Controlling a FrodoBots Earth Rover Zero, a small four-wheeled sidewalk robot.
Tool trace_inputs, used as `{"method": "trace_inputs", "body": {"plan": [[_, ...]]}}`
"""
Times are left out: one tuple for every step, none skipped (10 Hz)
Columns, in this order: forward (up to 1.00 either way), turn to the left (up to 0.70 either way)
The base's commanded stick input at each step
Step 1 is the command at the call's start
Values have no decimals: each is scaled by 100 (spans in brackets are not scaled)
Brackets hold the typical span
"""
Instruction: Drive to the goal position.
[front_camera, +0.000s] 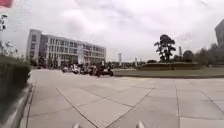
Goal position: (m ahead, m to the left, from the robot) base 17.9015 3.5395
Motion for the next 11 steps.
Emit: {"method": "trace_inputs", "body": {"plan": [[45,27],[45,27],[45,27],[45,27],[45,27],[45,27],[45,27],[45,27],[45,27],[45,27],[45,27]]}}
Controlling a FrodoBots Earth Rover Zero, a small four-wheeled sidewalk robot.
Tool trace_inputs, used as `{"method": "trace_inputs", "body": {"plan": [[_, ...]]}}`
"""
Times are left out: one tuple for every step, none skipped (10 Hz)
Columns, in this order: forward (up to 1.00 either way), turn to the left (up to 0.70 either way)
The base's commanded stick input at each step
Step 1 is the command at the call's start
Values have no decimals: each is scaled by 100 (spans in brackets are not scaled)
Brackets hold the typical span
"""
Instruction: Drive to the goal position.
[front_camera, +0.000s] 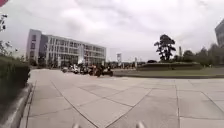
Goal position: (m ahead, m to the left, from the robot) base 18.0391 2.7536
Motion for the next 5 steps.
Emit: {"method": "trace_inputs", "body": {"plan": [[45,19],[45,0],[38,0],[21,0],[5,0]]}}
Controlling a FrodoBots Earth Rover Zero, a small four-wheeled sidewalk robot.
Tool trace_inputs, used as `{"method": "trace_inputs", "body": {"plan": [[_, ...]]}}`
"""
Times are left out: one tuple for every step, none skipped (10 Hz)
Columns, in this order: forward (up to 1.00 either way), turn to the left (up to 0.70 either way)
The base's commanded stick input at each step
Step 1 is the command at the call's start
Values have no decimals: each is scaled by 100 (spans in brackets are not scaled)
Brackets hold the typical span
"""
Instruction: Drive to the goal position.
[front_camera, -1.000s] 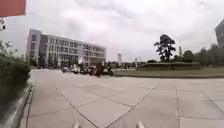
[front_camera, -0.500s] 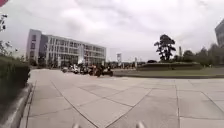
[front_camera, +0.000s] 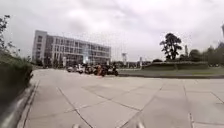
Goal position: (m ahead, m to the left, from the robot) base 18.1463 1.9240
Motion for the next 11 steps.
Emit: {"method": "trace_inputs", "body": {"plan": [[2,0],[0,0],[2,0],[2,44],[45,27],[45,27],[45,27],[45,27],[45,27],[45,27],[45,27]]}}
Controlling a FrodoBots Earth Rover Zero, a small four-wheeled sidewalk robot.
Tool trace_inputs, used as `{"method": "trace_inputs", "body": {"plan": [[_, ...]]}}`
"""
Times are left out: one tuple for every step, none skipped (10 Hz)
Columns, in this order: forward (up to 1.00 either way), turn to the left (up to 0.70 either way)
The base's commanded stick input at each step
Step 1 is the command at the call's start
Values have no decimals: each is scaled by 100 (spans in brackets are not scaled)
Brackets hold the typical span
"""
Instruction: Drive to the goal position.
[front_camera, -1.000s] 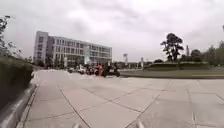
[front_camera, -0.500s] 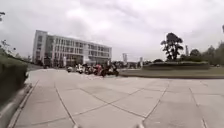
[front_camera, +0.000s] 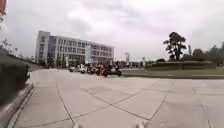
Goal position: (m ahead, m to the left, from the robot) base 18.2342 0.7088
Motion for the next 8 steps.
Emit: {"method": "trace_inputs", "body": {"plan": [[45,27],[45,27],[45,27],[45,27],[45,27],[45,27],[45,27],[45,27]]}}
